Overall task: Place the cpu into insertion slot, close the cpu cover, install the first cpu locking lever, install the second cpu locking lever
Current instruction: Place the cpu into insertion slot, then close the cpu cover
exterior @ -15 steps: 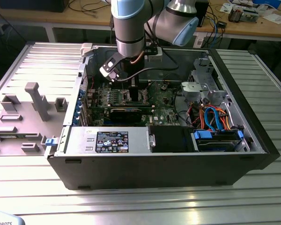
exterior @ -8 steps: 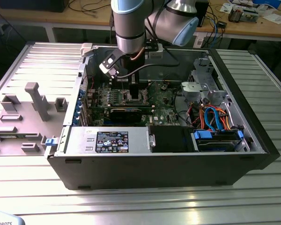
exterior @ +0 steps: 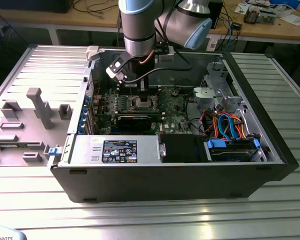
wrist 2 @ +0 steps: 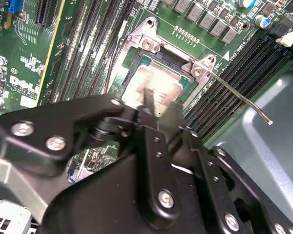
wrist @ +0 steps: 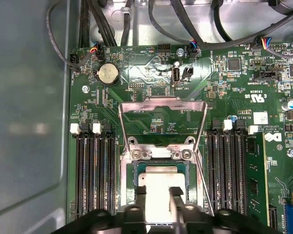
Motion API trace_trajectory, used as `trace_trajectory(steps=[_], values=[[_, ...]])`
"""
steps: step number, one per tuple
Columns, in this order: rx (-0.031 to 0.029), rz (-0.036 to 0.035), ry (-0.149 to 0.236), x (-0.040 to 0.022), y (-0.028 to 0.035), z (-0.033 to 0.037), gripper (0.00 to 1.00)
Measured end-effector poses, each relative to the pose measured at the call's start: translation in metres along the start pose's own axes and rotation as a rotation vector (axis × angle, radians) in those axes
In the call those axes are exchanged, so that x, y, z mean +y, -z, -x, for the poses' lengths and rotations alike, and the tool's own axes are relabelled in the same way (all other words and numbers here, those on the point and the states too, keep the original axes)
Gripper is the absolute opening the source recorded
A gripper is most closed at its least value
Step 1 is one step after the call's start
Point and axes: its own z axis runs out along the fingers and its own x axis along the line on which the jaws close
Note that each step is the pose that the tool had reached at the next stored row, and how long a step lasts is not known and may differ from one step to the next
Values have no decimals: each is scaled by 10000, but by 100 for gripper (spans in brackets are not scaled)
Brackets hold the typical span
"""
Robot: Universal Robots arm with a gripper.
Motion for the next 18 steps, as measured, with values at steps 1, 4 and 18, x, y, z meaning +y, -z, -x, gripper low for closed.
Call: trace_trajectory(steps=[1,4,18], values=[[0,-1,0,0,0,0,29],[0,-1,0,0,0,0,17],[0,-19,-1,0,0,0,11]])
